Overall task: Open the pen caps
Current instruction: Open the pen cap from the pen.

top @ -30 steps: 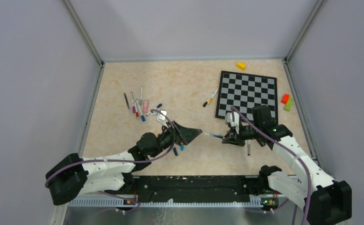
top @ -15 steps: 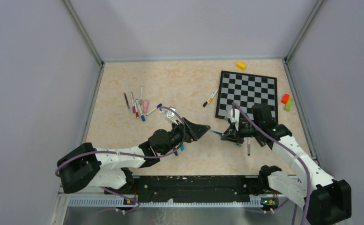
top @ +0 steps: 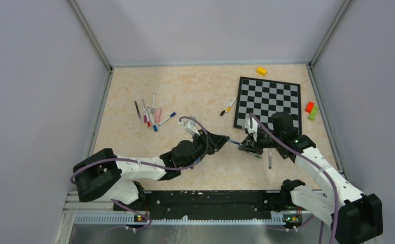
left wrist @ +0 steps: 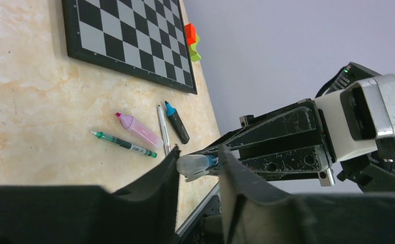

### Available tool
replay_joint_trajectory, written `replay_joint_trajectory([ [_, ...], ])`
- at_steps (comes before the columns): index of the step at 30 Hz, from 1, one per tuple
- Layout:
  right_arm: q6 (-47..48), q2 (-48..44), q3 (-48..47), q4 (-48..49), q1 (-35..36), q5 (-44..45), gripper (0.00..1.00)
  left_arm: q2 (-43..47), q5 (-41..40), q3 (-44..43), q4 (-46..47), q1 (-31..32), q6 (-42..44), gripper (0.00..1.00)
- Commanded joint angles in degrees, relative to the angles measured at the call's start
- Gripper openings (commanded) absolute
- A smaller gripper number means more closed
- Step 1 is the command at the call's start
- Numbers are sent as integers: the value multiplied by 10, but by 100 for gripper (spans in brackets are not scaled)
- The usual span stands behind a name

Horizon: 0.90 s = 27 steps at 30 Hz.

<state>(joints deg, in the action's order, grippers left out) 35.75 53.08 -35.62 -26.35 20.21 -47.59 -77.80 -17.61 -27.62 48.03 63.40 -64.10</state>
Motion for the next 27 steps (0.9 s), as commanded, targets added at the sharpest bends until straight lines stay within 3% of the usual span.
replay_joint_trajectory([
  [1, -3, 1, 3, 19, 11, 7, 0, -7, -19, -29, 19, 8, -13, 31],
  [7, 14, -1, 6, 11, 15, 7, 0, 11, -44, -17, 16, 8, -18, 1],
  [14, 22, -3, 5, 4, 15, 15, 0, 72, -159, 48, 102, 7, -31, 0],
  [20, 10, -2, 6, 9, 15, 21, 0, 147, -253, 85, 84, 0, -45, 0],
  [24, 12, 0, 3, 4, 14, 32, 0, 176, -245, 106, 96, -14, -28, 0],
  [27, 24, -6, -5, -11, -12, 51, 0, 207, -165, 96, 13, -35, 7, 0],
])
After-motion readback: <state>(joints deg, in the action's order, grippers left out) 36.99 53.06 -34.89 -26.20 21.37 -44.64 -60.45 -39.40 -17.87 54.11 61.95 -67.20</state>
